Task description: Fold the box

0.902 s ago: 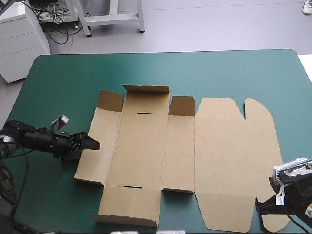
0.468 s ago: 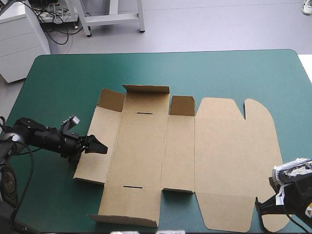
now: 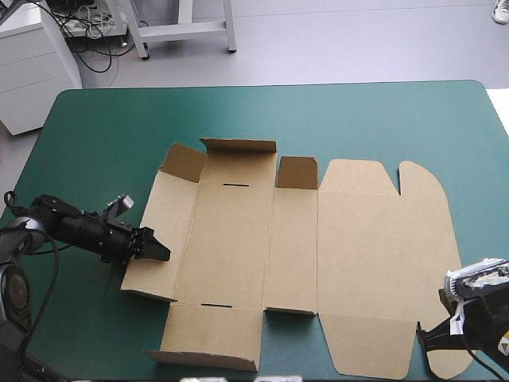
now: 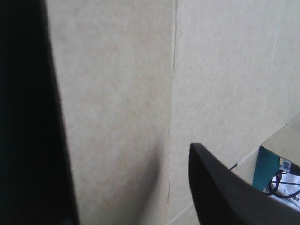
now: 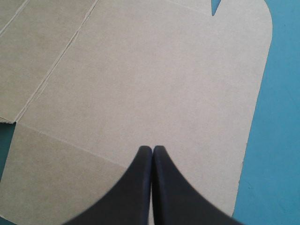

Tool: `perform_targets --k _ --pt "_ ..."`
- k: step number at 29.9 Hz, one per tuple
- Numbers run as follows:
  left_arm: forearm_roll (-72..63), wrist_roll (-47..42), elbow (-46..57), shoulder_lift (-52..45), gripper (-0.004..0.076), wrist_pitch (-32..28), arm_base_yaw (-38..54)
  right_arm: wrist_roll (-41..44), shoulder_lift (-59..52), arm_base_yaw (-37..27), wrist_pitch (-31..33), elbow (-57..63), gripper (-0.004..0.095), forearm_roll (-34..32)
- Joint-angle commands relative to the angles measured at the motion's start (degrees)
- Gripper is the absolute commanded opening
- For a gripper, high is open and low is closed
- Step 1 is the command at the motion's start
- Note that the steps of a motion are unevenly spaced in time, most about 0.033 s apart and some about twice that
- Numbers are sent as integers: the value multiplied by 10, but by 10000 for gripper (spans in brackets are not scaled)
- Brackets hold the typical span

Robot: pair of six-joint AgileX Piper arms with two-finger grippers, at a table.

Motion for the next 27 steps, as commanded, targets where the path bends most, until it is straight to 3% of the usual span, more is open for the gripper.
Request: perform_targets --k 1,6,13,27 --pt "18 0 5 -6 346 51 -9 -5 4 -3 -33 -12 -18 3" --pt "7 -2 5 -6 300 51 -9 -5 4 -3 -33 -12 -18 6" --pt "-33 3 5 -6 -31 50 -9 -5 4 -3 -33 -12 -18 7" --pt "-49 52 -21 -14 -32 43 -17 -5 4 -3 -32 -12 -18 0"
